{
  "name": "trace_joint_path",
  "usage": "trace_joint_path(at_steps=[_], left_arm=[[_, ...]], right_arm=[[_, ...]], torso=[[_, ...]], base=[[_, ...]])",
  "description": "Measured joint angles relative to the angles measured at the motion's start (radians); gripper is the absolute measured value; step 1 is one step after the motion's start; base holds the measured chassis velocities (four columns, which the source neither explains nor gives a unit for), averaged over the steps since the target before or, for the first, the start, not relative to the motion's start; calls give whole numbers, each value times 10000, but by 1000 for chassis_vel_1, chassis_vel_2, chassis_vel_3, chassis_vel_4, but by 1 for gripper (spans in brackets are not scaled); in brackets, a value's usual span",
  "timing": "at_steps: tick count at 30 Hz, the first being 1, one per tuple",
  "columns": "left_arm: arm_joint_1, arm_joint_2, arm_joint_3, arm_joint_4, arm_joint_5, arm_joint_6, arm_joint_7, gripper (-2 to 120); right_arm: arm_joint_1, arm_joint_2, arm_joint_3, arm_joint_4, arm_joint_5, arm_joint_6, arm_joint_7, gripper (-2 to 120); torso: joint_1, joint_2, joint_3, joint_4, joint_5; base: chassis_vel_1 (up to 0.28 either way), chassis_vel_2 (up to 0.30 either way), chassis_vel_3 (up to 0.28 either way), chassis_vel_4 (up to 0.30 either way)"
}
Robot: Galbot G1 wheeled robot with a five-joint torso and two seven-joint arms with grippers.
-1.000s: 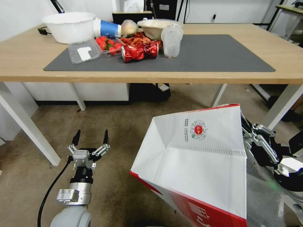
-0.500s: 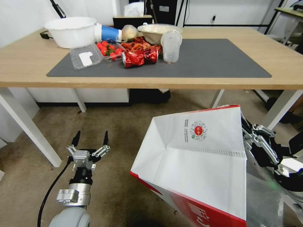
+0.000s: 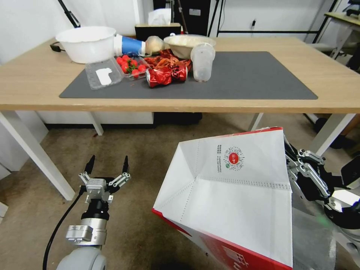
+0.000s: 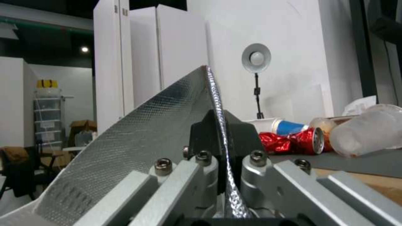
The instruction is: Pick up the food delivery bag from the floor and place it on the table.
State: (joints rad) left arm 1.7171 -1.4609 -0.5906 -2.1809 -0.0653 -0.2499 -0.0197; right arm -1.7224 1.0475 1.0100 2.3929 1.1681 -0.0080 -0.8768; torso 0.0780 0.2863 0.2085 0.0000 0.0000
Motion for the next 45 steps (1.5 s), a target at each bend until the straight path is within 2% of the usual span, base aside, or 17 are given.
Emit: trace_joint_path(at_steps=[14,18,19,45], left_arm=[[75,-18,-11,-87,58,89,12,100],[71,-24,-19,-88,59,99,12,100],[76,-14,-24,-63,94,102,12,100],[36,18,-47,-16,84,112,71,100]], right_arm=[[-32,91,33,-59,5,-5,-246,0],[-28,102,31,-64,6,-5,-263,0],[-23,143,19,-79,-3,7,-302,0],[-44,228,50,-200,7,99,-537,0]], torso=[[165,546,385,0,0],[179,592,416,-1,1],[234,774,542,0,0],[582,1795,1216,0,0]], base=[[0,0,0,0],[0,0,0,0],[0,0,0,0],[0,0,0,0]])
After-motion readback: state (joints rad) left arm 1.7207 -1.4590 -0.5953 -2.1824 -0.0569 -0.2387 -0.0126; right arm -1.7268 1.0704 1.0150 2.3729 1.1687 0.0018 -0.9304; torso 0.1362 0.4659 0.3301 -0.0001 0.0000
